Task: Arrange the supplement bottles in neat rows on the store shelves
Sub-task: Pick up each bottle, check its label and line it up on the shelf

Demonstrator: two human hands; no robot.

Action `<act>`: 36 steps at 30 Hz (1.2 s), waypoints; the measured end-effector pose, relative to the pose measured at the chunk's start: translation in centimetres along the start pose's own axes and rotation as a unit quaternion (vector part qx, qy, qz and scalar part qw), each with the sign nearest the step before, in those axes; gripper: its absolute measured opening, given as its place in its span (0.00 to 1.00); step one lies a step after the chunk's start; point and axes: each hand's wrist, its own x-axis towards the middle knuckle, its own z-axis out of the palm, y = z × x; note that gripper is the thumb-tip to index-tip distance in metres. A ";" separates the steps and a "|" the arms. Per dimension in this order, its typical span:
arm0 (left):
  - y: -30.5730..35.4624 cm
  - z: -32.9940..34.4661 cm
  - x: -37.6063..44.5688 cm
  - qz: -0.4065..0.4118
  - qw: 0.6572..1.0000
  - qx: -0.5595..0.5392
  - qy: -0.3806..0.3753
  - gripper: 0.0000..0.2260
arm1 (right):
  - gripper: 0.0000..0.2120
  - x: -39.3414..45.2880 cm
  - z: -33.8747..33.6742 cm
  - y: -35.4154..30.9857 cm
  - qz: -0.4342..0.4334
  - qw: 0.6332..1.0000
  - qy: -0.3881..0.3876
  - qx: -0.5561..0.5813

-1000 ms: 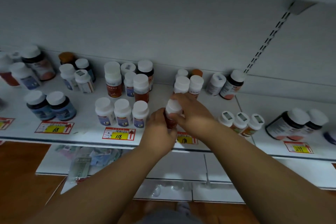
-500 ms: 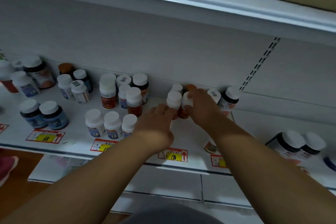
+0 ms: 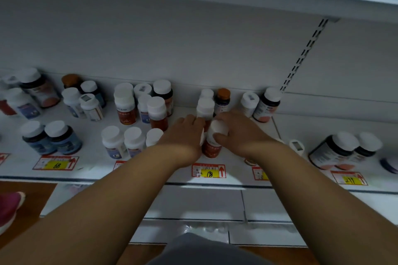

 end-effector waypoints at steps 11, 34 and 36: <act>0.0 -0.5 0.0 0.012 1.000 0.006 -0.018 0.28 | 0.26 -1.8 0.5 -1.5 0.003 1.000 -0.004 -0.013; 1.0 0.4 1.9 0.064 0.989 0.130 0.028 0.35 | 0.22 8.4 -2.1 0.7 -0.124 0.988 -0.025 -0.087; 0.9 0.4 1.9 0.049 0.989 0.137 0.023 0.35 | 0.24 7.8 -2.7 1.7 -0.095 0.995 -0.008 -0.024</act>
